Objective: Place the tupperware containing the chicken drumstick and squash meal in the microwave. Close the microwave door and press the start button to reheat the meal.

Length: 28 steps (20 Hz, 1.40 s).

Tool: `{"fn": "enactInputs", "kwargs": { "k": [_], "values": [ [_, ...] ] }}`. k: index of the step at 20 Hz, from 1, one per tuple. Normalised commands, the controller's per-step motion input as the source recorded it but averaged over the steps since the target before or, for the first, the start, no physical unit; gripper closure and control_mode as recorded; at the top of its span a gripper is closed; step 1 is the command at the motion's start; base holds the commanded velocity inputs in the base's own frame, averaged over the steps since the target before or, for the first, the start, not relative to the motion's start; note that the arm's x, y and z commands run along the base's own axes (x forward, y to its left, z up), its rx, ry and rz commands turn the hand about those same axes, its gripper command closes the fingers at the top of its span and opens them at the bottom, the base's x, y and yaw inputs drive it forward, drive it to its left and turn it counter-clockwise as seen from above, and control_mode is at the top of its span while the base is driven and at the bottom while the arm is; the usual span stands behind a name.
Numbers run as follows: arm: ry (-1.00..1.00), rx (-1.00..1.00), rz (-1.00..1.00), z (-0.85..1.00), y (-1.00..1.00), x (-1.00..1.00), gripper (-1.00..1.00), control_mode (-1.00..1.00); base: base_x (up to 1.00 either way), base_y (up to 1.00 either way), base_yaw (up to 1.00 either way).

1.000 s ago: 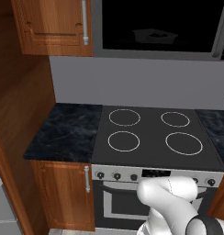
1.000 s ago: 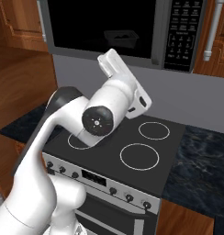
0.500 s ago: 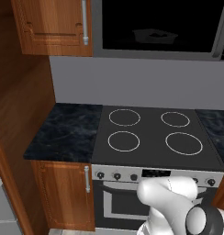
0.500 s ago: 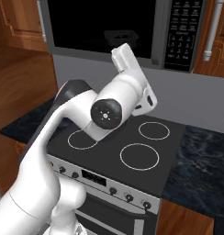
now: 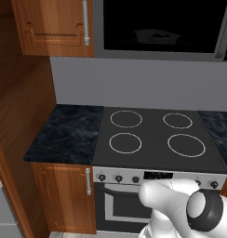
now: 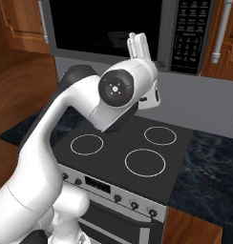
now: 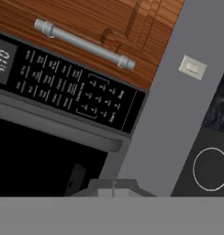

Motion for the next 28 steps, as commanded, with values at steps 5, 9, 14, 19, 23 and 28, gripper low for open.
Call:
{"fn": "enactInputs", "kwargs": {
  "k": [5,9,14,19,23,28],
  "values": [
    [0.03,0.05,0.04,-0.02,0.0,0.04,1.0,-1.0,0.0,0.0,0.0],
    [0.0,0.06,0.05,-0.02,0.0,0.19,1.0,-1.0,0.0,0.0,0.0],
    [0.0,0.07,0.04,0.0,0.0,0.27,1.0,-1.0,0.0,0.0,0.0],
    [0.0,0.06,0.01,0.0,-0.03,0.23,1.0,-1.0,0.0,0.0,0.0],
    [0.0,0.05,0.0,-0.12,-0.12,0.19,1.0,-1.0,0.0,0.0,0.0],
    [-0.04,0.05,0.0,-0.2,-0.14,0.15,1.0,-1.0,0.0,0.0,0.0]
  ]
}}
